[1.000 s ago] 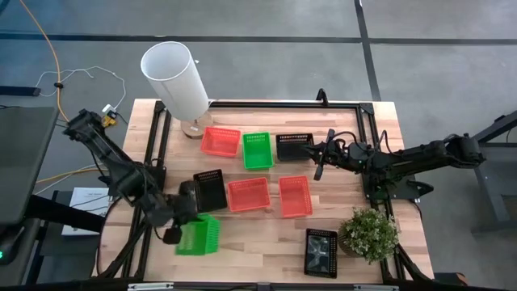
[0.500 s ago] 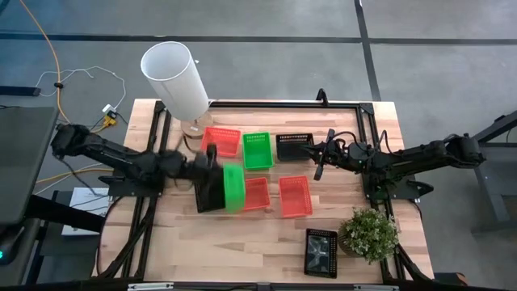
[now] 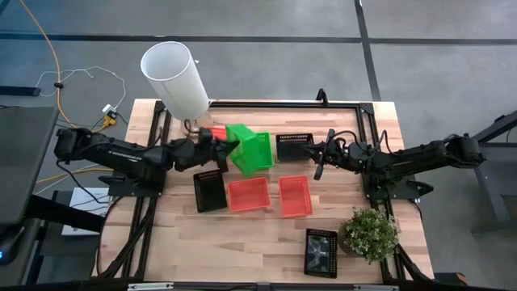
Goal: Stack baskets by color
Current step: Stack the bottom green bin on top of the top green bin, then stack the bottom black bin on top of the top black bin
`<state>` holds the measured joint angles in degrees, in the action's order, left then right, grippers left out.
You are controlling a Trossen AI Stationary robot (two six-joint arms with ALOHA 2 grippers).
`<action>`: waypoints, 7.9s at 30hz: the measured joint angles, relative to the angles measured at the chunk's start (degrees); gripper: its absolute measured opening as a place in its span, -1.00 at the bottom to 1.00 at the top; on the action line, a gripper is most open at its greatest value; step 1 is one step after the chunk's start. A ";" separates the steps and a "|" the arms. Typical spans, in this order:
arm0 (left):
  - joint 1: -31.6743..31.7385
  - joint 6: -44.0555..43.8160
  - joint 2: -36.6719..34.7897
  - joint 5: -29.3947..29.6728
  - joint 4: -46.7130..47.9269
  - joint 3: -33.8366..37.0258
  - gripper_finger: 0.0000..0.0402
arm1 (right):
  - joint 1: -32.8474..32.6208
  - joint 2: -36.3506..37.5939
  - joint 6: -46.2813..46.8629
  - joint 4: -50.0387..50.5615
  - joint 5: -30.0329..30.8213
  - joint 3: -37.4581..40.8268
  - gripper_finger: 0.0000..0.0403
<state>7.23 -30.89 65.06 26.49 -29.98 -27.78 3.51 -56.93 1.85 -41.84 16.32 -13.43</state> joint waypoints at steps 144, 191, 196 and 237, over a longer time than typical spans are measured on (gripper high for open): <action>-5.80 32.92 -33.25 -1.98 10.47 12.91 -0.33 | -0.17 0.02 5.83 -5.60 -5.46 0.00 -1.00; -6.61 32.58 -30.91 -10.85 10.69 12.91 -0.16 | -0.15 -0.02 10.46 -5.45 -8.78 -0.13 -0.98; -6.61 32.58 -30.89 -10.85 10.62 12.91 -0.16 | -2.31 -0.03 13.34 6.48 -12.81 -8.00 -0.75; -6.61 30.01 -30.89 -10.89 14.37 12.91 -0.16 | -34.79 -42.00 47.19 96.46 -24.44 -54.98 -0.11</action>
<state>0.62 -0.87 34.17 15.59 -15.61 -14.87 -31.28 -98.92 49.04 54.63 -8.12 -68.41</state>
